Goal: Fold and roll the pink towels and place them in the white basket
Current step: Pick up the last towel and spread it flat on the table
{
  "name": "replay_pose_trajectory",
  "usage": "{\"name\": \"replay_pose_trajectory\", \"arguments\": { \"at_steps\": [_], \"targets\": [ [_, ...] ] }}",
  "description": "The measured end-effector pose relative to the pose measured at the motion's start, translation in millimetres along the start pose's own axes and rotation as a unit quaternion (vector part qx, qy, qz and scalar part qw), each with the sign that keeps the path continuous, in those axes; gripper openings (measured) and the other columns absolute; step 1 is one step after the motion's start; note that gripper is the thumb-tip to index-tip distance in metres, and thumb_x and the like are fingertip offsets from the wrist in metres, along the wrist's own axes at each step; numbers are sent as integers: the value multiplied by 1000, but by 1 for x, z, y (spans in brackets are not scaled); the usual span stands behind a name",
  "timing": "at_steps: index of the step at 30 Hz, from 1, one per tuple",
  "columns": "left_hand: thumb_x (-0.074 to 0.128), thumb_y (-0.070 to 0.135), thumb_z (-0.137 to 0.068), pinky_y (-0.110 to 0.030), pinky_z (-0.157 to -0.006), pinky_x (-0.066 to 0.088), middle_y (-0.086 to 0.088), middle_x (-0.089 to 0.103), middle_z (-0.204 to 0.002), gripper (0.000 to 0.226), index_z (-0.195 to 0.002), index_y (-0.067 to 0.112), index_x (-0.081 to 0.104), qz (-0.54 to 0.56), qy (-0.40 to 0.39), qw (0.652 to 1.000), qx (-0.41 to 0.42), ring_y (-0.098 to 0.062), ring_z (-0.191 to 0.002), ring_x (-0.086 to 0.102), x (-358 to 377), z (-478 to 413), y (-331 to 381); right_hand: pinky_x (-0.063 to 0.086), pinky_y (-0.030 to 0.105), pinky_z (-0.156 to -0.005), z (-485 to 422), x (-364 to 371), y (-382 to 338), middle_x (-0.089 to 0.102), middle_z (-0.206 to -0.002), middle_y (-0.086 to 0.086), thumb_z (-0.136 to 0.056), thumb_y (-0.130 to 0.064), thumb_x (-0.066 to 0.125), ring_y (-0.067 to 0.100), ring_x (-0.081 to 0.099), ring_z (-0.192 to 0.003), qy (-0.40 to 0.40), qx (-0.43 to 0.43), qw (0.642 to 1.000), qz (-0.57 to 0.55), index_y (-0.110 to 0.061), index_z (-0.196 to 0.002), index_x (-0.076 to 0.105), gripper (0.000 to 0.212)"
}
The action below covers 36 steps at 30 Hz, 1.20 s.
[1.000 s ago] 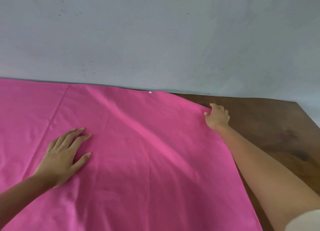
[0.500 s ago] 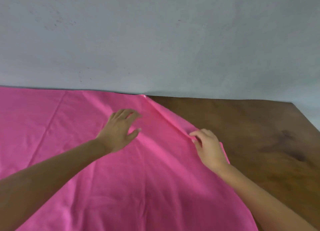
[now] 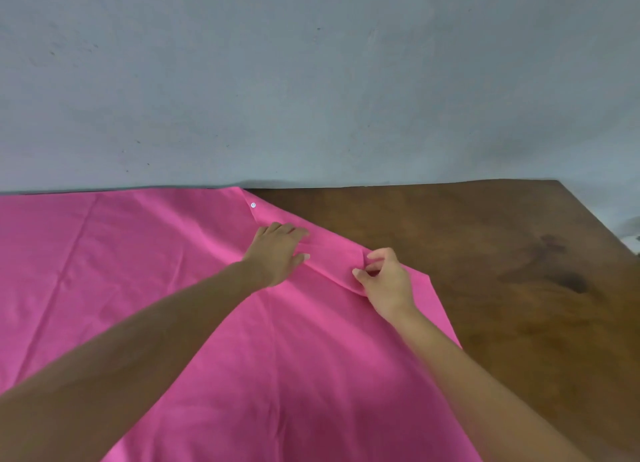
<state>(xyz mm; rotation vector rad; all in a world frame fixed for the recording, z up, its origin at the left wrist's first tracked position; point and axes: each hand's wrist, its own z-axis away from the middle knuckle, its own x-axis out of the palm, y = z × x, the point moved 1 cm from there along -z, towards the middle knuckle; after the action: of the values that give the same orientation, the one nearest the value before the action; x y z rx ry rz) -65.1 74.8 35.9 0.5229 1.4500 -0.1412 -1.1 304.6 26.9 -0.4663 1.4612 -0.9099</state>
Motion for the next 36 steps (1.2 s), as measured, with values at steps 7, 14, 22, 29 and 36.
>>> {"name": "replay_pose_trajectory", "arguments": {
  "at_steps": [7,14,22,29,36],
  "targets": [
    [58,39,-99,-45,-108,33,-6,50,-141,49,-144,20,51,34,56,998,-4,-29,-133,43,-3,13,-4,44,19,-70,-27,-8,-17,60,-80,-8,-85,6,63,5,58,-76,54,-117,991,23,-27,-78,53,35],
    [42,52,-95,-50,-106,37,-6,53,-134,54,-133,18,58,40,133,990,-26,-28,-129,44,-7,54,-43,45,30,-87,-118,-67,-38,68,-102,9,-87,13,45,25,62,-99,129,-221,955,151,-11,-95,74,39],
    [32,62,-96,-55,-112,34,-5,37,-154,66,-147,23,45,29,119,988,-99,-29,-144,30,-2,91,-70,41,39,-103,-139,-39,-51,57,-123,19,-94,-7,53,38,52,-117,100,-163,959,207,0,-114,68,25],
    [20,77,-91,-51,-122,18,-3,15,-168,86,-161,28,21,32,69,986,-150,-28,-154,12,16,107,-79,1,44,-127,-136,18,-14,4,-169,10,-103,-63,21,31,0,-155,-81,-49,947,307,-18,-162,11,75],
    [13,81,-89,-47,-124,13,1,6,-170,85,-161,36,18,1,31,990,-134,-24,-156,3,22,106,-86,-2,44,-126,-153,17,3,-8,-169,6,-101,-66,10,29,-8,-155,-64,-63,928,360,-25,-162,1,74]
  ]
}}
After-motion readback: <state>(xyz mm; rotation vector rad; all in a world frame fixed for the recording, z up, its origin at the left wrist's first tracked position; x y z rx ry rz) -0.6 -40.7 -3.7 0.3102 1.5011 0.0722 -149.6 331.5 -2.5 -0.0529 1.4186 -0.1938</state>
